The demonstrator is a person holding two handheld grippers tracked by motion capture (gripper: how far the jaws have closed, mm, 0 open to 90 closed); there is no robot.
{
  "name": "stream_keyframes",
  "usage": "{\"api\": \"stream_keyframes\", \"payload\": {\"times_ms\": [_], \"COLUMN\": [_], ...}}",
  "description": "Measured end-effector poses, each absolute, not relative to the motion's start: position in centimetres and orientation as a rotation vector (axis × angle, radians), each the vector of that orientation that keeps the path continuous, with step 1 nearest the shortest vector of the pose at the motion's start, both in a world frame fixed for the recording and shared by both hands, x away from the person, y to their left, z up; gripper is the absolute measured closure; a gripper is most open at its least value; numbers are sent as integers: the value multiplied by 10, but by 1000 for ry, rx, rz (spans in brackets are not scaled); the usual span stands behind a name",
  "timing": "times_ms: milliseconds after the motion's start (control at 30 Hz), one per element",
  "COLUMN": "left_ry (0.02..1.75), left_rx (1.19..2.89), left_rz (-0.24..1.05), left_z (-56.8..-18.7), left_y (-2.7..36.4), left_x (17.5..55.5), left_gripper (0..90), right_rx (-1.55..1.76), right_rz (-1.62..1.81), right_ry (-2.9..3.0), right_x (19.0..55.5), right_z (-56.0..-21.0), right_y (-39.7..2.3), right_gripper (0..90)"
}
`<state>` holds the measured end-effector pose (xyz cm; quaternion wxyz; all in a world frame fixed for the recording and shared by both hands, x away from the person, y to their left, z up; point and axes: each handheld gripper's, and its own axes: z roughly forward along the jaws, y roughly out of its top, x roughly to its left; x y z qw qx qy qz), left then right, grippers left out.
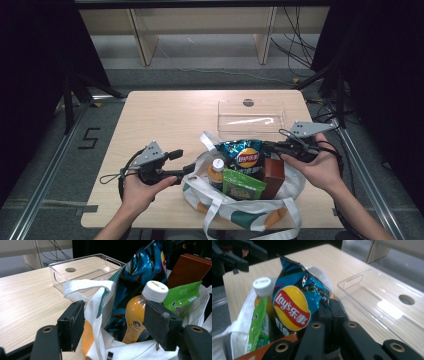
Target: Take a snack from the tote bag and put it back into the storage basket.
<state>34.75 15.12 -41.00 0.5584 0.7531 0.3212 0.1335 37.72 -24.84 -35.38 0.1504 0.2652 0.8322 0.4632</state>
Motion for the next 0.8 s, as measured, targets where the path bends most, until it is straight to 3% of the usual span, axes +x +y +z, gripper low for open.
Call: {"api": "stream_keyframes", "payload": {"times_ms": [633, 800], "left_ry": [752, 761], "left_rx": [1782, 1772], "left_rz": [311, 312], "left_z": [-412, -412], "left_y": [152, 151], "left_x": [348, 348], "left_gripper": [326, 327], "right_rx": [738, 715], "right_rz": [1469, 1505], "right_ry": [2218, 2152], "right_x": [372, 369], "right_z": [-334, -315], "right_y": [-251, -256], "right_gripper": [900, 900]}}
